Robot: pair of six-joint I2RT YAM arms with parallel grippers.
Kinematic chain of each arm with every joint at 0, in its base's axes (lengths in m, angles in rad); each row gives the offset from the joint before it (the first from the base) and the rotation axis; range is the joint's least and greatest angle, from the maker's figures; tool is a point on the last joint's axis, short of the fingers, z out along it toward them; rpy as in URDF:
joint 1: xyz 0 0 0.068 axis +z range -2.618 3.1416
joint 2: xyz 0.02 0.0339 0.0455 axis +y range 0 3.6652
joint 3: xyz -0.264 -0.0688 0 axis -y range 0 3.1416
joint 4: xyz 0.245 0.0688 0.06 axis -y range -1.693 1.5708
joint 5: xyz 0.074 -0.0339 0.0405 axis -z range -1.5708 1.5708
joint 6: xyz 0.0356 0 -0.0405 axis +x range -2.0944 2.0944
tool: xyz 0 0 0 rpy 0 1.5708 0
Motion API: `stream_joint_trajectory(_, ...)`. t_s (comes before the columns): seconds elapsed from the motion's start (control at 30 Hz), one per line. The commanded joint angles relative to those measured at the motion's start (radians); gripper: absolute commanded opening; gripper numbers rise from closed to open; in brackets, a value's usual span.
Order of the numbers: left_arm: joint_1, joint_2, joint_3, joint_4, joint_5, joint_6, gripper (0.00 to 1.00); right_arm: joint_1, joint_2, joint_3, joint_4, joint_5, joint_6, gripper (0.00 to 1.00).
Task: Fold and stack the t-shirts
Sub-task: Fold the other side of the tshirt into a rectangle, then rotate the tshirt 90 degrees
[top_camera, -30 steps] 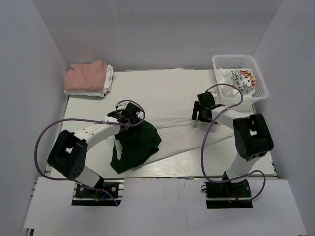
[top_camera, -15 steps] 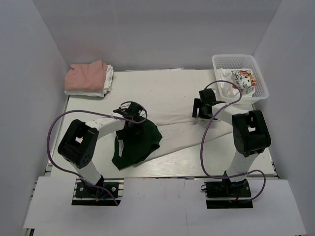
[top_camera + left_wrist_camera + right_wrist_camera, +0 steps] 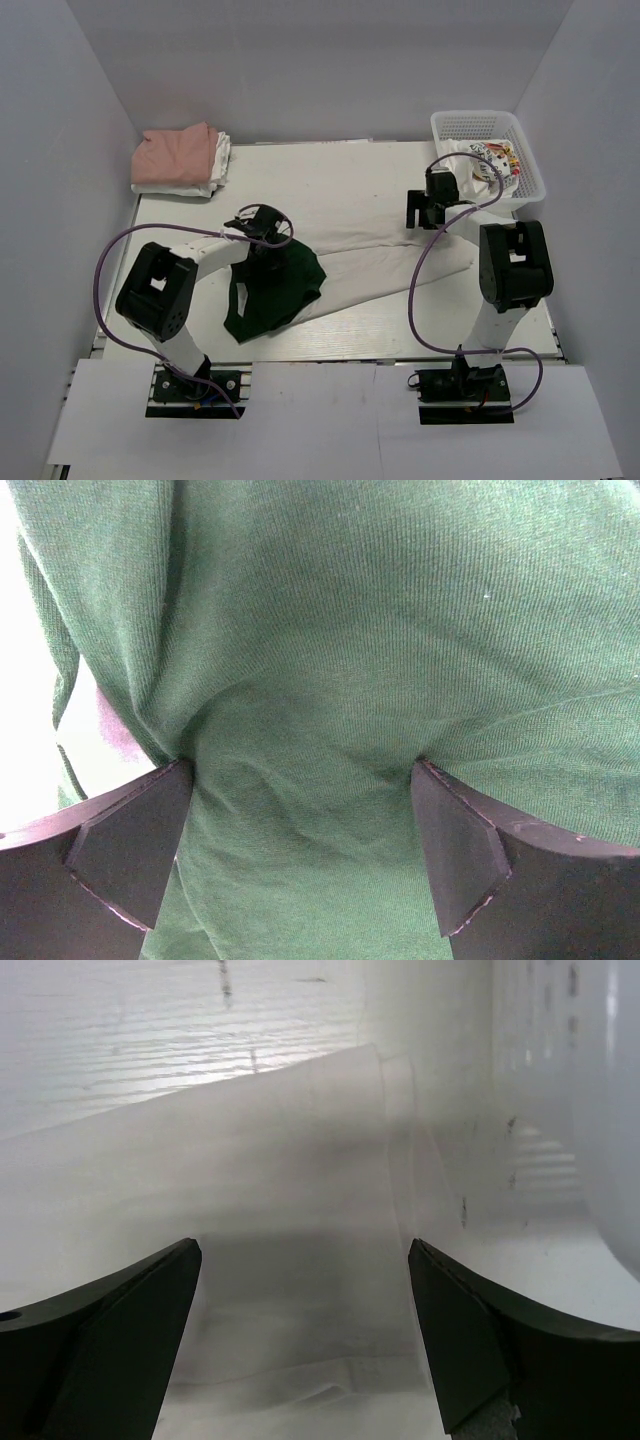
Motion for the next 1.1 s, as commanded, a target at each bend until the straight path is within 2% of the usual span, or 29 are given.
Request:
stream_joint_trajectory(0.0,0.034,0.077,-0.051,-0.043,-0.049,0.031,1.00,0.012,-0.041,0.043,0.049,-0.075,-0.071,0.90)
stream_joint_trajectory(0.1,0.034,0.040,0.024,-0.066,-0.119,0.060,1.00,0.029,-0.094,0.007,0.054,-0.173,-0.075,0.90)
stream_joint_trajectory(0.13,0.034,0.040,0.091,-0.083,-0.132,0.060,1.00,0.032,-0.117,-0.003,0.063,-0.196,-0.072,0.90)
stream_joint_trajectory(0.3,0.034,-0.006,0.335,-0.277,-0.190,0.005,1.00,0.049,-0.116,-0.038,0.063,-0.223,-0.026,0.90)
stream_joint_trajectory(0.37,0.034,-0.029,0.395,-0.302,-0.175,0.004,1.00,0.061,-0.093,-0.029,0.060,-0.222,-0.005,0.90)
stream_joint_trajectory(0.47,0.034,-0.080,0.354,-0.272,-0.138,0.004,1.00,0.061,-0.073,-0.027,0.065,-0.202,0.038,0.90)
stream_joint_trajectory(0.6,0.024,-0.100,0.222,-0.171,-0.004,-0.011,1.00,0.059,-0.047,-0.029,0.057,-0.175,0.096,0.90)
stream_joint_trajectory(0.9,0.024,0.056,0.130,-0.080,0.116,-0.020,0.98,0.055,0.016,0.003,-0.006,-0.179,0.173,0.90)
stream_joint_trajectory(0.97,0.033,0.121,0.130,-0.054,0.116,-0.008,0.98,0.056,0.014,-0.014,-0.038,-0.159,0.207,0.90)
stream_joint_trajectory(1.0,0.043,0.150,0.186,-0.054,0.086,-0.008,1.00,0.059,0.010,-0.035,-0.049,-0.155,0.240,0.90)
stream_joint_trajectory(1.07,0.054,0.222,0.275,-0.098,-0.042,0.016,1.00,0.072,-0.027,-0.087,-0.069,-0.168,0.258,0.90)
